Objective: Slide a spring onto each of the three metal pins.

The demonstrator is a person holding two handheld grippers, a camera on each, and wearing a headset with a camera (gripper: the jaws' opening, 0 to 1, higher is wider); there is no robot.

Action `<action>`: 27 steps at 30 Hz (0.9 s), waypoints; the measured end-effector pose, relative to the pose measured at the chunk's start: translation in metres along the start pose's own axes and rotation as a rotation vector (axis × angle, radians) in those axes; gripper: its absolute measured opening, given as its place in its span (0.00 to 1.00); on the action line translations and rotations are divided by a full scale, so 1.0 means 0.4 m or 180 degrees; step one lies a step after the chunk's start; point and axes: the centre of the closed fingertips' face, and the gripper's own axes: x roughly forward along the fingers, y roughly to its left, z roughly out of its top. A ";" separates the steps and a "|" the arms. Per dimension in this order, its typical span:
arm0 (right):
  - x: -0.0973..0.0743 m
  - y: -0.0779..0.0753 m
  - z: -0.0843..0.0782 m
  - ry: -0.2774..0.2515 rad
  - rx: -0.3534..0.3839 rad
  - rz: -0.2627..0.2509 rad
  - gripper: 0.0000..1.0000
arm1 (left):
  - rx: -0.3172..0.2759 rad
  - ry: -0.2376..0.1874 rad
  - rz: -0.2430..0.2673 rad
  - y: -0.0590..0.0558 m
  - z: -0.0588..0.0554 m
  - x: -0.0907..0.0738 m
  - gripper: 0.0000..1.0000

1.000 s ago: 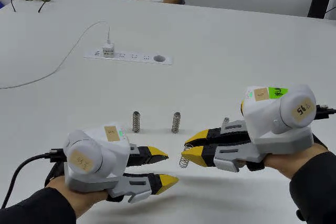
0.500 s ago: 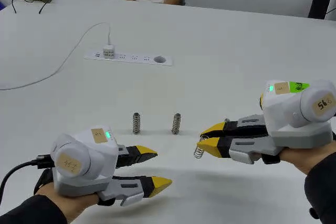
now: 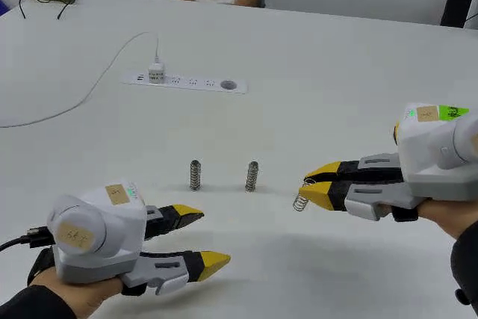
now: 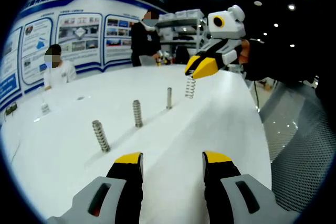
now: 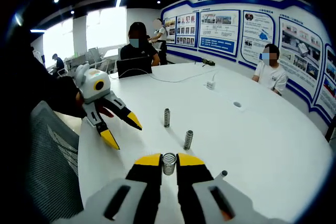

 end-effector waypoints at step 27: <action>-0.034 -0.165 0.021 0.0069 0.0059 -0.0594 0.11 | -0.0129 -0.0016 0.0145 0.026 -0.027 -0.031 0.54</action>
